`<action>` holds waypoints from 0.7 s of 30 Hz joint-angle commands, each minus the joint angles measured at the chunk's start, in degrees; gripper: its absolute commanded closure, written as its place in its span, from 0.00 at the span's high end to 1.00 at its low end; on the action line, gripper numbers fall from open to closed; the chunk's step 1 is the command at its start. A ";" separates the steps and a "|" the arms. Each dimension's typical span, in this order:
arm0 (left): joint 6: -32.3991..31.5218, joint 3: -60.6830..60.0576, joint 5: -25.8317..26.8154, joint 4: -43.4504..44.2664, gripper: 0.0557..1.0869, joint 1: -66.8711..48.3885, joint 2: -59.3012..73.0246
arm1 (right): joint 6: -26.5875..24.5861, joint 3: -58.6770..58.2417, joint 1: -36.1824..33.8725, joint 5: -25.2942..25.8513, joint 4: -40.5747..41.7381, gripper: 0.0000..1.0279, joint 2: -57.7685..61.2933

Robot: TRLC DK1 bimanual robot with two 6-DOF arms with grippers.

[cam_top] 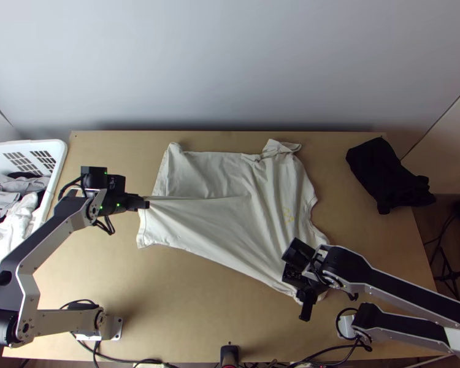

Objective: Fold the t-shirt

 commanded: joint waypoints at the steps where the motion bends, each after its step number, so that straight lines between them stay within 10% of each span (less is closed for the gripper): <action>1: 0.29 1.05 0.00 -2.89 0.76 1.59 1.06 | -0.28 1.01 0.06 0.11 -0.76 0.03 -0.14; 12: 14.01 0.26 8.00 -29.17 0.85 6.24 -9.32 | -0.46 2.33 -1.69 0.19 -0.14 0.03 0.13; 21: 16.11 -4.93 8.18 -33.04 0.85 2.38 -11.86 | -0.81 4.53 -3.01 0.19 0.21 0.03 1.18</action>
